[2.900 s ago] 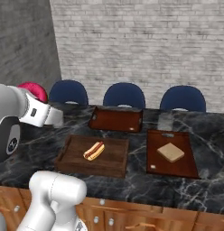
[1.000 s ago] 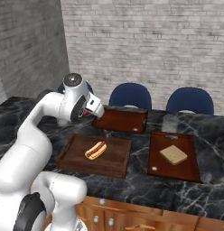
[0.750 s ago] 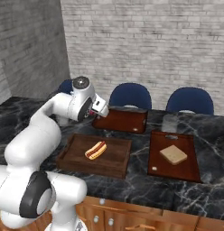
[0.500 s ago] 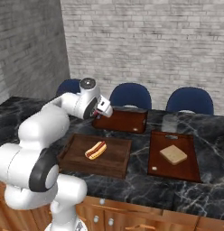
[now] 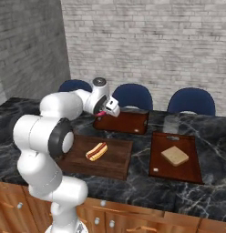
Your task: Take the donuts from the fridge and place them on the empty tray on the dining counter.
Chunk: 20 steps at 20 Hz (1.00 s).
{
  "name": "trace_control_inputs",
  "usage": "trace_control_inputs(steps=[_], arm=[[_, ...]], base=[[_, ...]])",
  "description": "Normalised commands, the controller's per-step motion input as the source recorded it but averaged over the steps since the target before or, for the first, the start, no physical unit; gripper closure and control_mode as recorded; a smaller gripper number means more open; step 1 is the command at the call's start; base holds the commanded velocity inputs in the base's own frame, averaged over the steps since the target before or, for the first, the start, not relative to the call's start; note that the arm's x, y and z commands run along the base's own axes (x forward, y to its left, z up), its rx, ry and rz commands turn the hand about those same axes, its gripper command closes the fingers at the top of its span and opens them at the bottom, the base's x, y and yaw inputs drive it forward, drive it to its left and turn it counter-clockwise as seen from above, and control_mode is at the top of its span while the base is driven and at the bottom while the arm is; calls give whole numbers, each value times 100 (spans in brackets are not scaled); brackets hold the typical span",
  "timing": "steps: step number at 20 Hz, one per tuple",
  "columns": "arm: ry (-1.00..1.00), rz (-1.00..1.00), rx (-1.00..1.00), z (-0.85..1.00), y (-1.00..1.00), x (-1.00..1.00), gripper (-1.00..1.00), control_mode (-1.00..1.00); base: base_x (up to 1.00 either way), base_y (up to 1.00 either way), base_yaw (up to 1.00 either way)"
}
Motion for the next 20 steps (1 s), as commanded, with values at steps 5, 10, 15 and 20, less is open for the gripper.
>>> trace_control_inputs(steps=[5, 10, 15, 20], arm=[[6, 0, 0, -41, 0, 45, 100, -100], [0, 0, 0, -41, -1, 40, 100, -100], [4, 0, 0, -43, -6, 49, 100, -100], [5, 0, 0, -35, -6, 50, 100, -100]], base=[[0, 0, 0], [0, 0, 0], [0, 0, 0], [0, 0, 0]])
